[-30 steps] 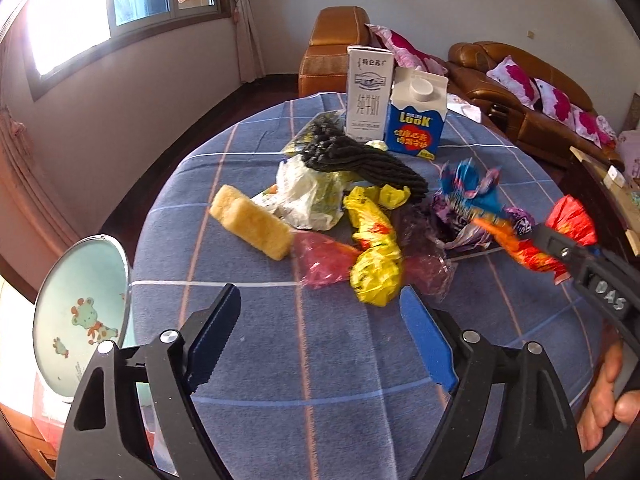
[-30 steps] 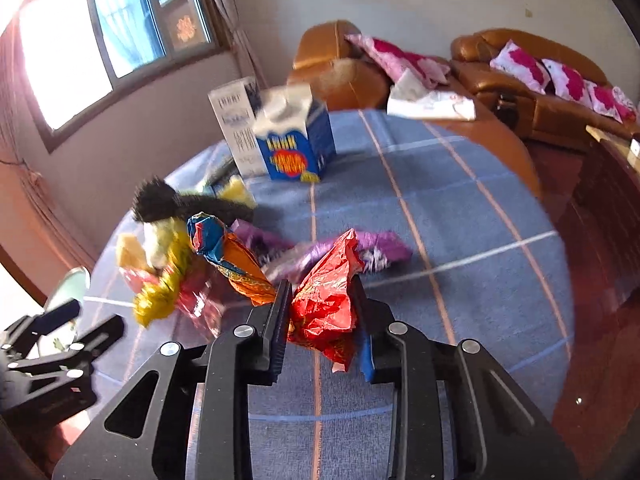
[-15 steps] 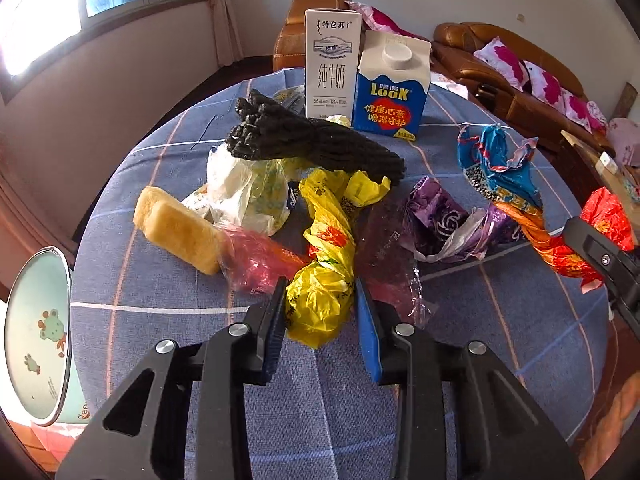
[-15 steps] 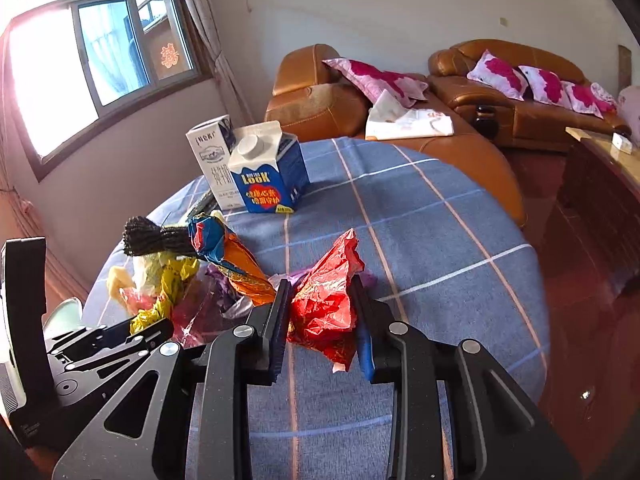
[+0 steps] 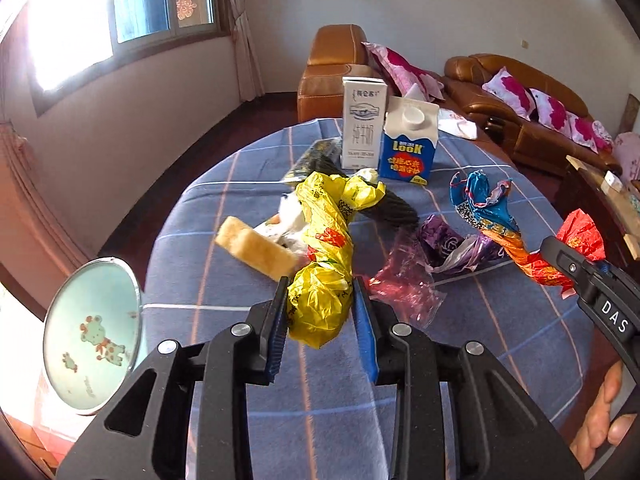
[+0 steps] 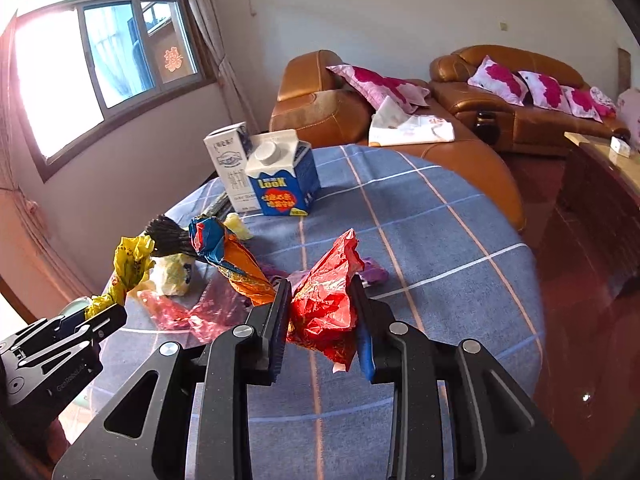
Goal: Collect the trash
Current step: 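Carry the yellow bag and red wrapper over the blue bin with both tools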
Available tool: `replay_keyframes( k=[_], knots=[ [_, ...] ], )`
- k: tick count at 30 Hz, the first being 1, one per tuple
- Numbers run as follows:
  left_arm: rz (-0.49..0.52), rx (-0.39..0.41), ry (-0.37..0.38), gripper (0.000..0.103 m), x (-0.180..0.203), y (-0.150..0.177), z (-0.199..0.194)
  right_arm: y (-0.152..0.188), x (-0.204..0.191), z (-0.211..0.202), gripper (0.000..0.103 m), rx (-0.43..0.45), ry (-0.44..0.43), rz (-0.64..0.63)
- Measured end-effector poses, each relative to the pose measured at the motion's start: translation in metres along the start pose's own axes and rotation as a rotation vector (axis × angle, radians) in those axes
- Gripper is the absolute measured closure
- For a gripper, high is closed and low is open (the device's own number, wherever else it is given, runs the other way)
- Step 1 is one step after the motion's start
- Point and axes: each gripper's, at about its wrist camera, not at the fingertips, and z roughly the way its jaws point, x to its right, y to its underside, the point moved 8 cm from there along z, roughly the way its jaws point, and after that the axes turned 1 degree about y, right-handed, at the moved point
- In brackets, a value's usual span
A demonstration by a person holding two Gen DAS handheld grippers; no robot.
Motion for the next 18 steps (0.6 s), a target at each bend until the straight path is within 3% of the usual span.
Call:
replay_keyframes(
  k=[18],
  knots=[
    [-0.096,0.009,-0.149,0.072,-0.095,0.045,-0.046,0.026,-0.095,-0.014,0.073,-0.035,-0.09,-0.115]
  ],
)
